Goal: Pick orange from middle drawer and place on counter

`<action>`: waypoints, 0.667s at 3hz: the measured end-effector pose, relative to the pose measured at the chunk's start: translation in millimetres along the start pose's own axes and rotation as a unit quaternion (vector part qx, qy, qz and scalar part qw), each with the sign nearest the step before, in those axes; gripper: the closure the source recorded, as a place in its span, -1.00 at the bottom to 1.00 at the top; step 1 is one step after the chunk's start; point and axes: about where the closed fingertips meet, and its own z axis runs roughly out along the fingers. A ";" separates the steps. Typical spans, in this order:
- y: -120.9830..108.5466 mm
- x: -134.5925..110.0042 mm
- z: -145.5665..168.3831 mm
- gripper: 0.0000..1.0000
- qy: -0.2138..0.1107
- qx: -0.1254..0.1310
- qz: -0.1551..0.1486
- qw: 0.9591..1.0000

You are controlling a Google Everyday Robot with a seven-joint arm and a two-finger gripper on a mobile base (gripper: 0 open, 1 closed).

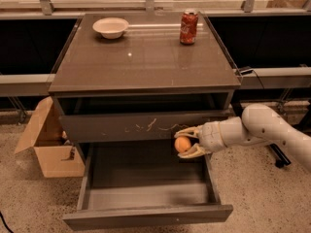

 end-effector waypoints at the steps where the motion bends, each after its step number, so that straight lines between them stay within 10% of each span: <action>1: -11.5 -35.2 -21.2 1.00 -0.001 0.002 -0.067 0.998; 2: -11.4 -35.0 -20.6 1.00 -0.002 0.002 -0.069 0.998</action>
Offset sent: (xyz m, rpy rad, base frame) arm -0.0051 0.0030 0.0372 -0.0162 -0.0826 0.0543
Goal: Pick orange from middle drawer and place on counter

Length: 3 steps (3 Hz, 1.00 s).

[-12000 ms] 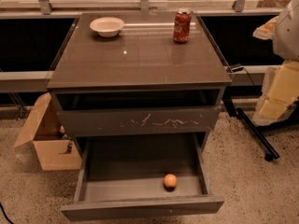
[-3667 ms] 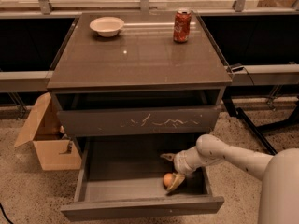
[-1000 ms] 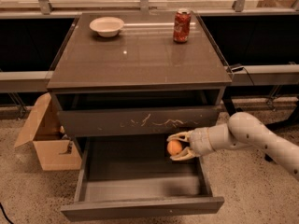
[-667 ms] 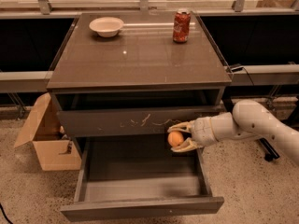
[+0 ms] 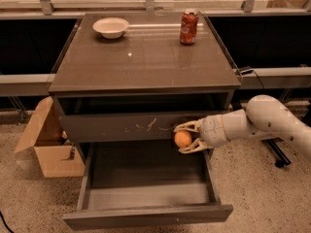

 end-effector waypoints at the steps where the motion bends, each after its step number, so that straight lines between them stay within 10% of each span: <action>1: -19.5 -23.4 -25.1 1.00 -0.001 0.030 -0.005 1.000; 3: -87.9 -76.1 -95.1 1.00 0.004 0.066 -0.014 0.998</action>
Offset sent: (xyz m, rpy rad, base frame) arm 0.0059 -0.0246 0.1799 0.0669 -0.1385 -0.0971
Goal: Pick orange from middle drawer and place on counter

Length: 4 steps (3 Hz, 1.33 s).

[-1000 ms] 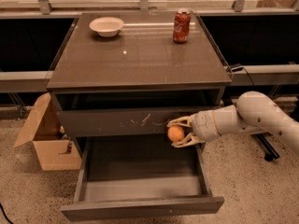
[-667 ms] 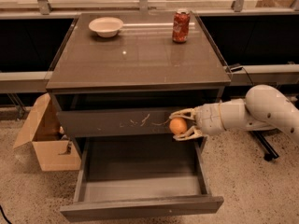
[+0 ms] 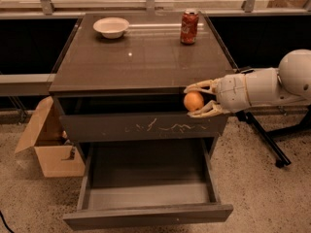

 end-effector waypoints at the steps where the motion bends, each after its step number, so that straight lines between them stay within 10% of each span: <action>1: -0.1 0.0 0.0 1.00 0.000 0.000 0.000 1.000; 3: -58.4 -12.1 7.3 1.00 -0.033 0.020 -0.026 0.999; 4: -127.4 -15.2 7.4 1.00 -0.054 0.068 -0.023 0.996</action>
Offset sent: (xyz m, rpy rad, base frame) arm 0.0356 0.0066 0.0315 0.0064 -0.0548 0.0073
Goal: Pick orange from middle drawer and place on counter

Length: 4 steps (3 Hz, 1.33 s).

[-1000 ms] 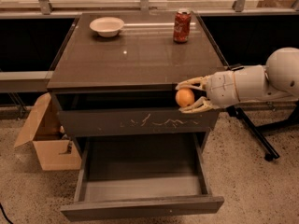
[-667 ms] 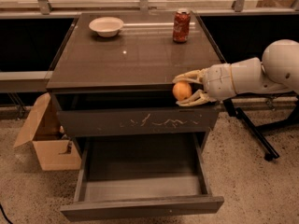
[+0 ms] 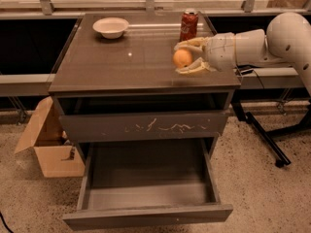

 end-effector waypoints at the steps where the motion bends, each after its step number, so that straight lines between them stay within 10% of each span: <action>1: 0.0 0.0 0.1 1.00 0.000 0.000 0.000 1.000; 4: -44.4 15.8 43.4 1.00 0.058 0.023 0.072 0.995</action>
Offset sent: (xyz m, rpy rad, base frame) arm 0.0093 0.0060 -0.0024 0.0075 0.0244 -0.0340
